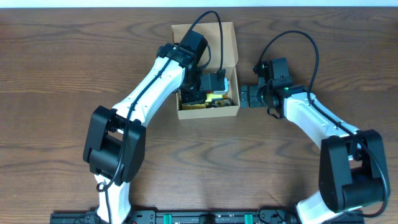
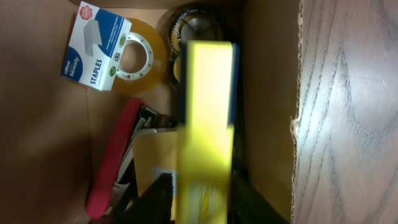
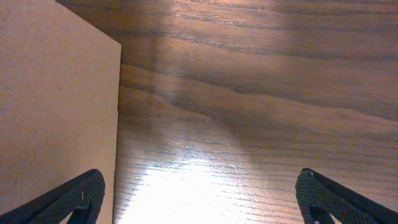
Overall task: Pack container
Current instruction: 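Withdraw the left gripper up and left of the box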
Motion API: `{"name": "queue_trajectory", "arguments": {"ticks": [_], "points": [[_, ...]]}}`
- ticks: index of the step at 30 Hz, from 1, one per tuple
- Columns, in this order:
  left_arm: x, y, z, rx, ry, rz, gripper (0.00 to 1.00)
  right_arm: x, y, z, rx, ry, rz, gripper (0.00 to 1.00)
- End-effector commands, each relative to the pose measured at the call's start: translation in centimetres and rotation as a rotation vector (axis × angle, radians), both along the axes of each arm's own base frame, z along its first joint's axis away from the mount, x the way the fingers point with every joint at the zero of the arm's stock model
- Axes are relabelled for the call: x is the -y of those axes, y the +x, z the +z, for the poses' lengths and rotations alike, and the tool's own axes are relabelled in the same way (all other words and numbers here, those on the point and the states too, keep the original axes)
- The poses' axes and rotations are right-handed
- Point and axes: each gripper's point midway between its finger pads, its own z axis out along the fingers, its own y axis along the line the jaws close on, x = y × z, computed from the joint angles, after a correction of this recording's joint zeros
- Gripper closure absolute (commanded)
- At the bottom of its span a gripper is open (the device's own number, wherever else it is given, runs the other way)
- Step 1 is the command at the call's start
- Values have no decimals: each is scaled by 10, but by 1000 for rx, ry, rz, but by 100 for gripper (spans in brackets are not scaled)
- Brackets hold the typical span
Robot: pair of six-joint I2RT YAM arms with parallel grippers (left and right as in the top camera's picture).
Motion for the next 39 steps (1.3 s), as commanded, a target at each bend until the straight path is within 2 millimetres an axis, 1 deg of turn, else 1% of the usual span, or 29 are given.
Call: {"name": "queue_trajectory", "arguments": {"ticks": [1,7,9,10,11,12,13,15,17,18,20,21,24,28,30,32,34,35,37,39], "points": [[-1,-5,-9,-22,18,-14,65,2,-1,-4,-10,-10,10,1],[-1,-5,-9,-25,20,-15,64,2,-1,-4,-10,-10,10,1],[-1,-5,-8,-19,17,-15,66,2,-1,-4,-10,-10,10,1],[1,-2,-2,-4,8,-14,72,2,-1,-4,-10,-10,10,1],[2,2,6,15,-2,-7,77,2,-1,-4,-10,-10,10,1],[5,6,15,35,-16,5,77,2,-1,-4,-10,-10,10,1],[8,13,31,70,-36,17,78,2,-1,-4,-10,-10,10,1],[10,25,59,147,-55,36,84,2,-1,-4,-10,-10,10,1],[6,36,87,238,-53,57,89,2,-1,-4,-10,-10,10,1],[3,42,102,288,-46,69,94,2,-1,-4,-10,-10,10,1],[-5,48,123,357,-35,92,94,2,-1,-4,-10,-10,10,1],[-9,50,134,383,-41,103,94,2,-1,-4,-10,-10,10,1],[-25,52,151,409,-56,137,94,2,-1,-4,-10,-10,10,1],[-56,65,159,410,-69,231,94,2,-1,-4,-10,-10,10,1],[-68,69,164,389,-127,258,94,2,-1,-4,-10,-10,10,1],[-80,74,172,355,-233,281,94,2,-1,-4,-10,-10,10,1],[-101,83,176,340,-295,327,94,2,-1,-4,-10,-10,10,1],[-118,89,175,340,-296,368,94,2,-1,-4,-10,-10,10,1],[-143,98,170,338,-279,439,94,2,-1,-4,-10,-10,10,1],[-161,103,164,328,-272,488,94,2,-1,-4,-10,-10,10,1]]}}
